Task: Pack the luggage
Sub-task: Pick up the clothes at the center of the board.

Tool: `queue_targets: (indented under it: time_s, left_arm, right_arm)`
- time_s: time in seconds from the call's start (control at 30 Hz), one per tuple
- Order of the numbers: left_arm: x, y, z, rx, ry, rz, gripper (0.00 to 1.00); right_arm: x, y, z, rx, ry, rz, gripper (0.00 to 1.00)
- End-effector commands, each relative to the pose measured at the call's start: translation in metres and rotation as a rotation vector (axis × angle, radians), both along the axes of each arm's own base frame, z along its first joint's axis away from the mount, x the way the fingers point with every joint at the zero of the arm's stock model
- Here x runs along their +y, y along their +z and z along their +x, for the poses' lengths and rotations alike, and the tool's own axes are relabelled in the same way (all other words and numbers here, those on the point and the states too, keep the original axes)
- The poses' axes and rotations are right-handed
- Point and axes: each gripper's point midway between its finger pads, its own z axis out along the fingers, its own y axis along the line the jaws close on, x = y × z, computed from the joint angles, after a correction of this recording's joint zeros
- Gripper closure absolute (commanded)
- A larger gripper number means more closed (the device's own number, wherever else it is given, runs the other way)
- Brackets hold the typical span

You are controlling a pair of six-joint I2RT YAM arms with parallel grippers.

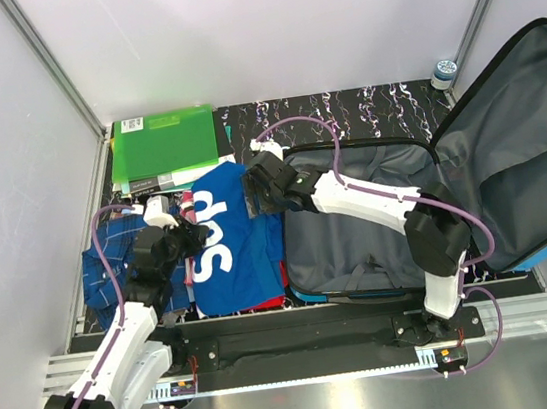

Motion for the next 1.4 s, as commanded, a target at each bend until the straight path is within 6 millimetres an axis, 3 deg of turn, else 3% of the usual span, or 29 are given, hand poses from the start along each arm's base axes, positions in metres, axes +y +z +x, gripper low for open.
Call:
queue_targets:
  time_s: [0.0,0.33,0.4,0.47,0.5,0.53,0.6,0.7,0.77,0.8,0.9,1.03,1.3,1.37]
  left_arm:
    - [-0.004,0.012,0.000,-0.047,-0.027,0.000,0.99]
    - [-0.006,0.013,-0.001,-0.050,-0.034,-0.007,0.96]
    - [-0.007,0.015,-0.001,-0.053,-0.038,-0.011,0.91]
    - [-0.007,0.015,-0.002,-0.051,-0.040,-0.013,0.76]
    - [-0.007,0.016,-0.002,-0.053,-0.040,-0.013,0.70]
    - [-0.007,0.017,-0.002,-0.056,-0.041,-0.013,0.57]
    - [-0.005,0.015,-0.003,-0.051,-0.032,-0.008,0.44]
    - [-0.002,0.016,-0.003,-0.048,-0.014,0.000,0.31]
    - [0.003,0.017,-0.002,-0.049,0.011,0.007,0.27]
    - [0.004,0.018,-0.001,-0.053,0.016,0.012,0.27]
    - [0.007,0.014,-0.002,-0.034,0.037,0.015,0.26]
    - [0.019,0.009,-0.003,-0.012,0.095,0.044,0.27]
    - [-0.003,0.015,-0.003,-0.061,-0.007,-0.027,0.56]
    - [-0.007,0.017,-0.004,-0.068,-0.030,-0.041,0.60]
  right_arm:
    - [-0.003,-0.001,0.007,-0.007,-0.052,-0.048,0.24]
    - [0.003,-0.030,0.004,0.052,-0.029,-0.083,0.42]
    - [0.006,-0.034,0.002,0.066,-0.010,-0.082,0.53]
    - [0.009,-0.040,0.000,0.086,0.009,-0.084,0.64]
    - [0.010,-0.041,-0.001,0.091,0.016,-0.082,0.77]
    - [0.011,-0.039,-0.003,0.094,0.025,-0.079,0.85]
    - [0.009,-0.032,-0.004,0.089,0.024,-0.073,1.00]
    - [0.000,0.001,-0.004,0.034,0.008,-0.035,1.00]
    - [-0.005,0.008,-0.004,0.013,-0.003,-0.037,1.00]
    - [-0.007,0.016,-0.005,-0.002,-0.007,-0.025,1.00]
    - [-0.015,0.017,-0.003,-0.007,-0.026,-0.030,1.00]
    - [-0.023,0.006,-0.002,0.016,-0.040,-0.046,1.00]
    - [-0.025,-0.003,-0.002,0.038,-0.048,-0.052,1.00]
    - [-0.024,-0.005,-0.002,0.043,-0.046,-0.055,1.00]
